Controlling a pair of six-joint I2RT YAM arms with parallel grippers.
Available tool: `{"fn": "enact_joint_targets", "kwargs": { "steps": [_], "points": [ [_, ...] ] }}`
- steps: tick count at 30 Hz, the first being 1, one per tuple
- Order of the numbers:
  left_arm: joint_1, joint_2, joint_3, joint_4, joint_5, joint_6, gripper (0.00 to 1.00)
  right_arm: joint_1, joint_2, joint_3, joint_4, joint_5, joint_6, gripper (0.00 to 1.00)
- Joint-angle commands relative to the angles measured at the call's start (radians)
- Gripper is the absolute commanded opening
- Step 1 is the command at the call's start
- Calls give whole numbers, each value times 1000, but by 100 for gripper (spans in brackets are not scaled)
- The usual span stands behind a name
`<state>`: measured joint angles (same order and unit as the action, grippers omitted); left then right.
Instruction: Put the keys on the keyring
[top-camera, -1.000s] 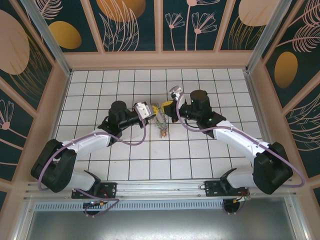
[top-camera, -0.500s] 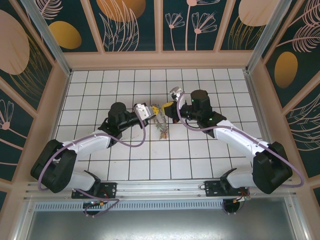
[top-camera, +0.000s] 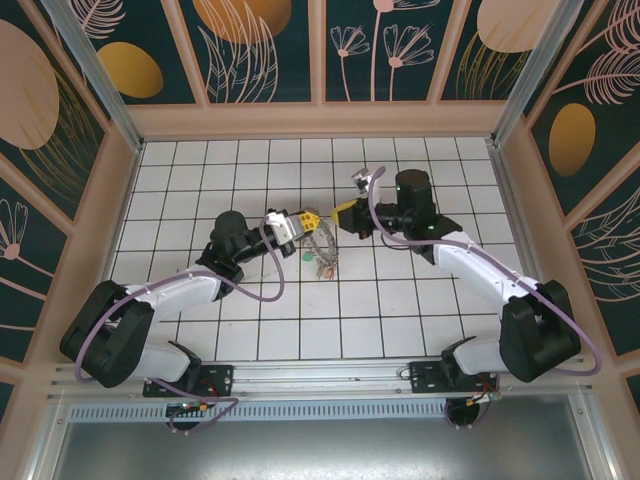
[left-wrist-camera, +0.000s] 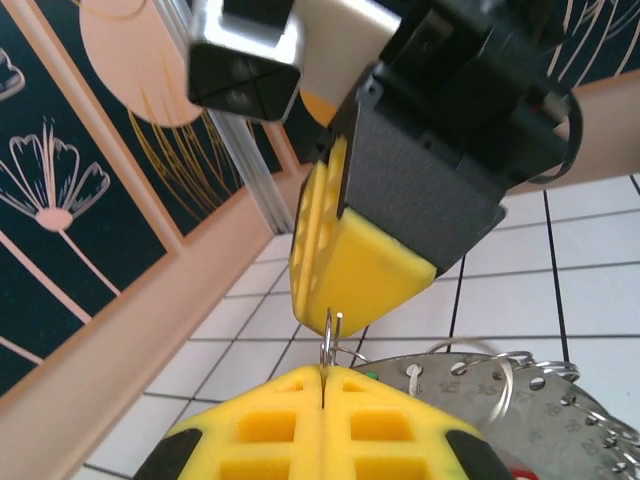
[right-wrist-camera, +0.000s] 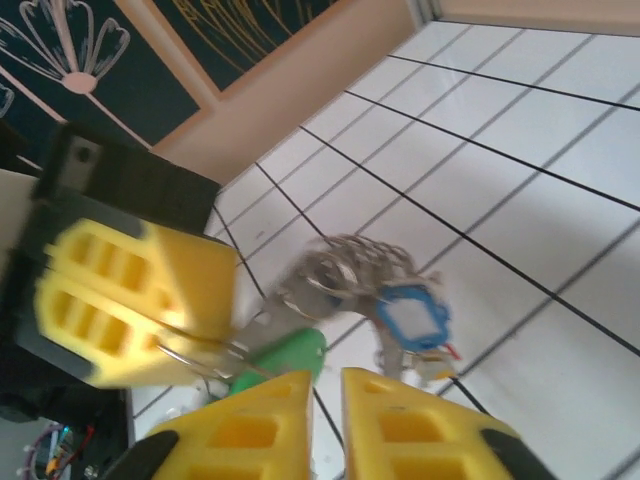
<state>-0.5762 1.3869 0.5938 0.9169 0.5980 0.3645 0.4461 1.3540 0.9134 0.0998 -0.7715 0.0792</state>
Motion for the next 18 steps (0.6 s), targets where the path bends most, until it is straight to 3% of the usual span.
{"fn": "enact_joint_targets", "kwargs": {
  "steps": [1,9,15,18],
  "points": [
    [-3,-19,6,162,55,-46,0,-43,-17,45,-99,-52,-52,22],
    [-4,5,11,209,89,-100,0,-55,-65,116,-281,-73,-321,29],
    [-4,22,23,216,149,-138,0,43,-170,91,-317,60,-695,33],
    [-7,31,29,209,177,-151,0,84,-211,50,-271,140,-794,33]
  ]
}}
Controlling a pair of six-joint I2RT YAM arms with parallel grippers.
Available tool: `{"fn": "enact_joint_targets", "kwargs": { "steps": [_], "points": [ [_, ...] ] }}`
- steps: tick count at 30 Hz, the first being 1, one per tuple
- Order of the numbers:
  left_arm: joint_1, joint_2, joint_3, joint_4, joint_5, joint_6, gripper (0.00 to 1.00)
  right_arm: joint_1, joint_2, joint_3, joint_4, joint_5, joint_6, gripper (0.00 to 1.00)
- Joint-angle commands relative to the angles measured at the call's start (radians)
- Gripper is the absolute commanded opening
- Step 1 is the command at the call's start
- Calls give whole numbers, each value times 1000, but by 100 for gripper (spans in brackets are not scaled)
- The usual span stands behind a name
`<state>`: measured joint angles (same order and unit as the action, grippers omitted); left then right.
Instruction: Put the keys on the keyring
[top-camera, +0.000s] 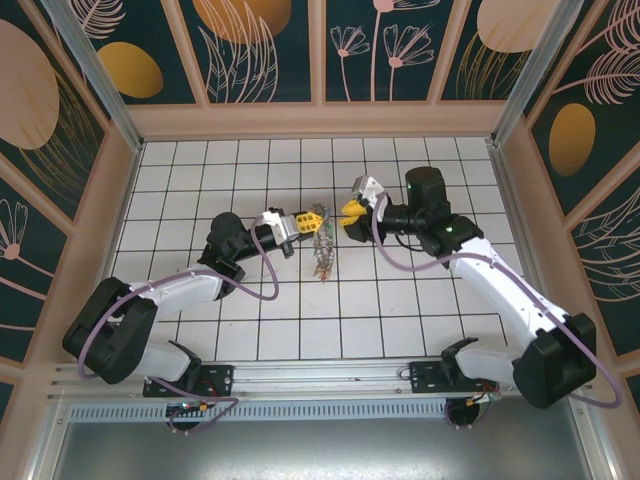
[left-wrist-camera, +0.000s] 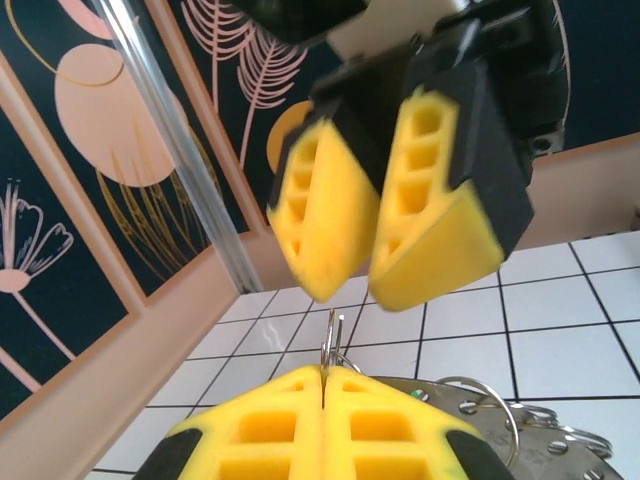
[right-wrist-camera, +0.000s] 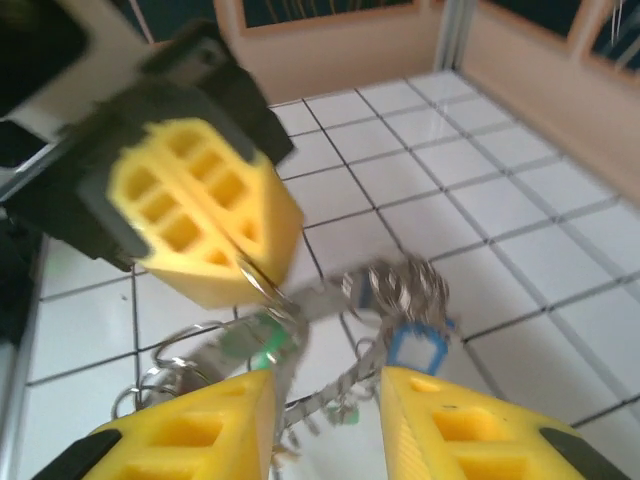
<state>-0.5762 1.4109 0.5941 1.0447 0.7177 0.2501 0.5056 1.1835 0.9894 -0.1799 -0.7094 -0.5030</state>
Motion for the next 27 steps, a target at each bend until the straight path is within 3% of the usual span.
{"fn": "enact_joint_targets", "kwargs": {
  "steps": [1,13,27],
  "points": [
    [-9,10,29,80,65,-37,0,28,-45,-28,11,76,-231,34],
    [-25,40,52,55,84,-56,0,36,34,78,-196,51,-403,34],
    [-30,70,69,39,88,-55,0,57,57,104,-213,45,-413,30]
  ]
}}
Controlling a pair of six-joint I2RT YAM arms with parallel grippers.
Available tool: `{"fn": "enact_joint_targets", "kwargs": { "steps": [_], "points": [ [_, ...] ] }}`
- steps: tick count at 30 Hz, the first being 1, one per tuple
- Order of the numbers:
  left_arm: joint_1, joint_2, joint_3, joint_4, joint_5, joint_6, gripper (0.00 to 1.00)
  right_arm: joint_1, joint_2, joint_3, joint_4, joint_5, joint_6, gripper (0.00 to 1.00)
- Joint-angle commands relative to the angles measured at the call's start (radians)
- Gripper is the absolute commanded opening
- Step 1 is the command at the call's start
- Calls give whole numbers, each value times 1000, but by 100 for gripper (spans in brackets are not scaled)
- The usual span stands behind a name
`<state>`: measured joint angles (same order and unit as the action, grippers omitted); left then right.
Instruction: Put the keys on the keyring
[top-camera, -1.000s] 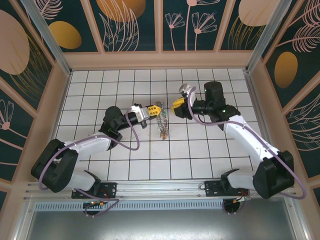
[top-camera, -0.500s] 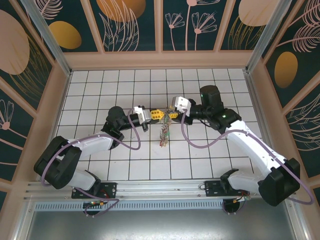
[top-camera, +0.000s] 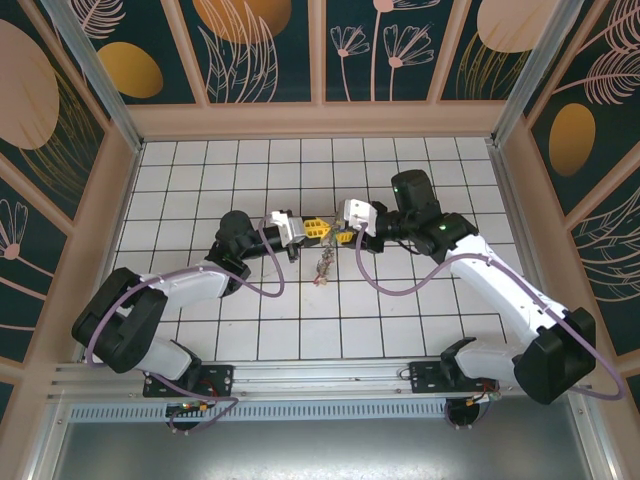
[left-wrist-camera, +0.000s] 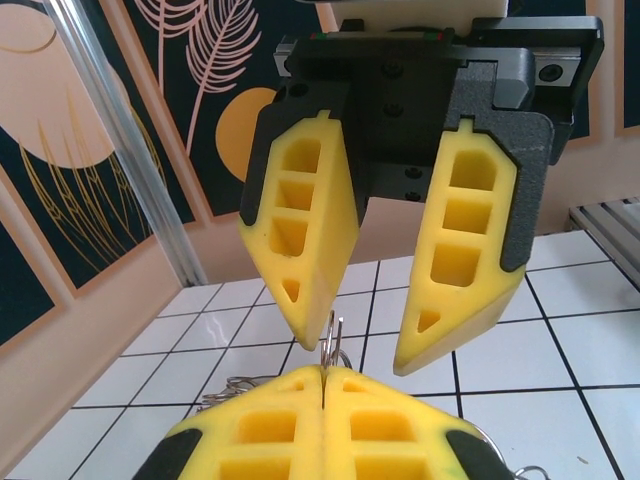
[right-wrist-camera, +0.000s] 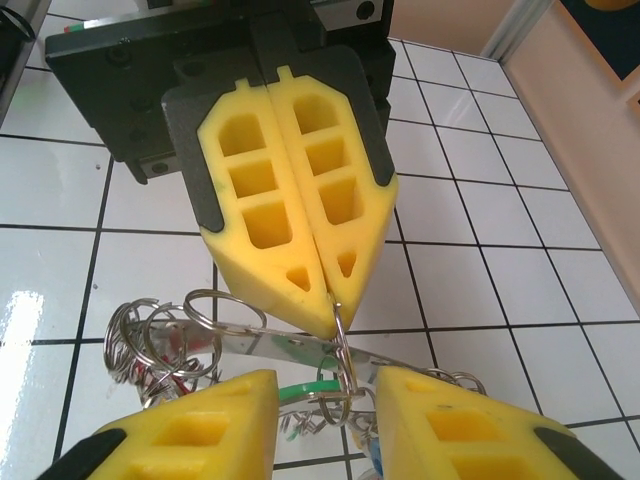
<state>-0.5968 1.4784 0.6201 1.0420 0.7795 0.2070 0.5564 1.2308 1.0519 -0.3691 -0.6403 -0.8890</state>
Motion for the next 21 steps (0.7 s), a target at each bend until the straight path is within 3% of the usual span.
{"fn": "enact_joint_targets", "kwargs": {
  "steps": [1,8,11,16,21],
  "points": [
    [-10,3,43,41,26,-12,0,7,12,44,-26,-21,-28,29],
    [-11,10,49,15,33,-8,0,8,29,70,-76,-7,-50,0],
    [-11,5,61,-55,40,13,0,8,32,78,-98,1,-62,0],
    [-11,-7,141,-389,112,187,25,14,43,111,-164,46,-92,0],
    [-11,-9,196,-615,82,316,24,34,62,138,-227,120,-118,0]
  ]
}}
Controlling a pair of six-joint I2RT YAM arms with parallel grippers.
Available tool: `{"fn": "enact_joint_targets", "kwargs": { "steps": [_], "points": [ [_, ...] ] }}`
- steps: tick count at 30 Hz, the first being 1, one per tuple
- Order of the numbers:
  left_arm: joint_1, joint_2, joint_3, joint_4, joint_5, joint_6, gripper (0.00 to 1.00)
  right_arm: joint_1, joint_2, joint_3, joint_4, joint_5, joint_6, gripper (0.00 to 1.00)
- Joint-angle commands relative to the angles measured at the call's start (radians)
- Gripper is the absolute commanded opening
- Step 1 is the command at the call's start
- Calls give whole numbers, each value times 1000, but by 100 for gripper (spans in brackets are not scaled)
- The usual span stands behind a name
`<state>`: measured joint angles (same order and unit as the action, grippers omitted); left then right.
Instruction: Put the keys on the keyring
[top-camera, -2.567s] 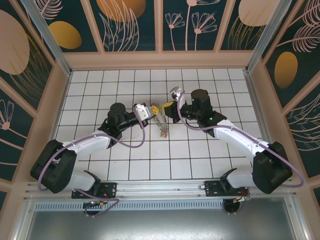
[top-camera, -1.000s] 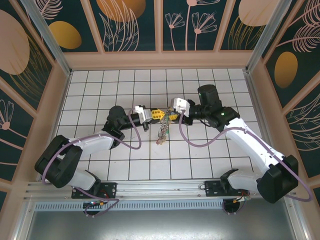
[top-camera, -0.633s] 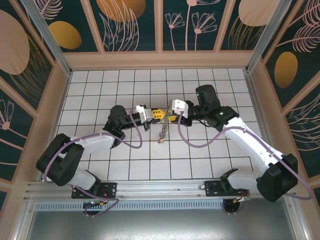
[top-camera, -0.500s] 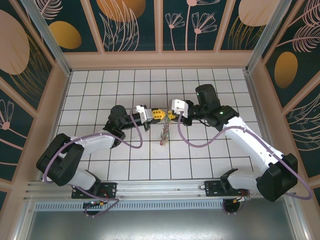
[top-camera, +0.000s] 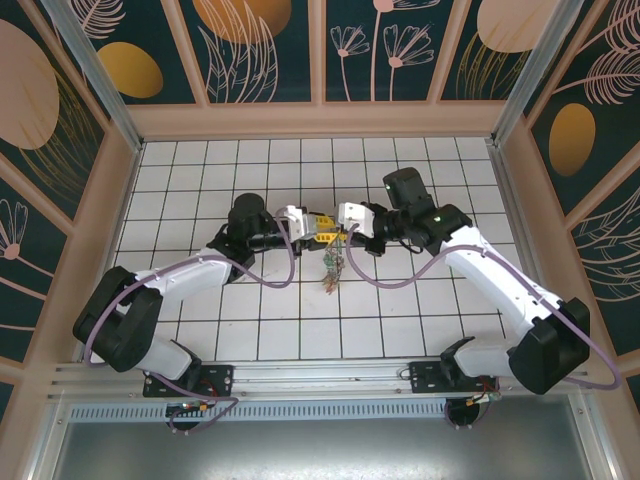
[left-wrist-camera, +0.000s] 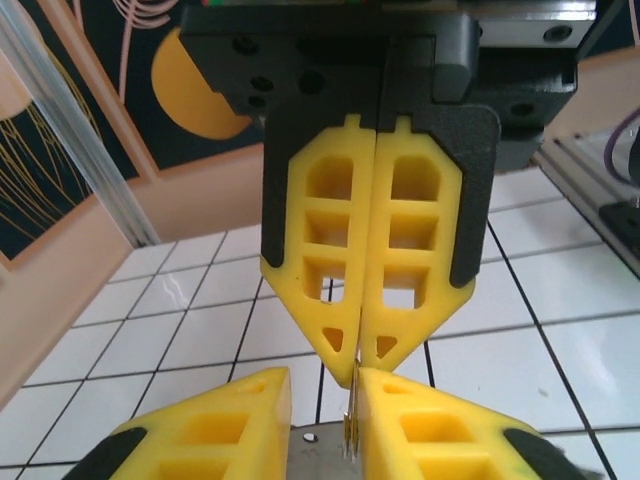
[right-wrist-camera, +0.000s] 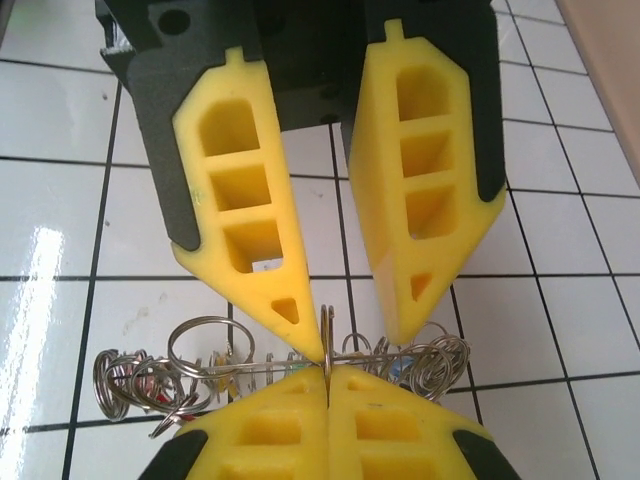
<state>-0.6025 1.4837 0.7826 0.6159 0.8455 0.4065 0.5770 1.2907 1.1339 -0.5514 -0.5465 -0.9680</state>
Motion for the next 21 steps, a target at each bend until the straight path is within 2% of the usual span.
{"fn": "enact_joint_targets", "kwargs": {
  "steps": [1,6,8,12,14,17,21],
  "points": [
    [-6,-10,41,-213,12,132,22,18,5,57,-47,31,-38,0],
    [-6,10,67,-289,2,185,18,19,1,57,-26,17,-21,0],
    [-6,11,70,-291,-8,189,11,21,2,59,-25,17,-19,0],
    [-5,12,79,-284,-27,182,4,26,12,66,-25,14,-17,0],
    [-5,12,79,-262,-24,163,6,29,19,66,-25,16,-15,0],
    [-5,10,71,-220,-7,125,18,30,22,64,-22,14,-10,0],
    [-6,9,68,-204,7,103,20,31,23,59,-20,21,-6,0]
  ]
}}
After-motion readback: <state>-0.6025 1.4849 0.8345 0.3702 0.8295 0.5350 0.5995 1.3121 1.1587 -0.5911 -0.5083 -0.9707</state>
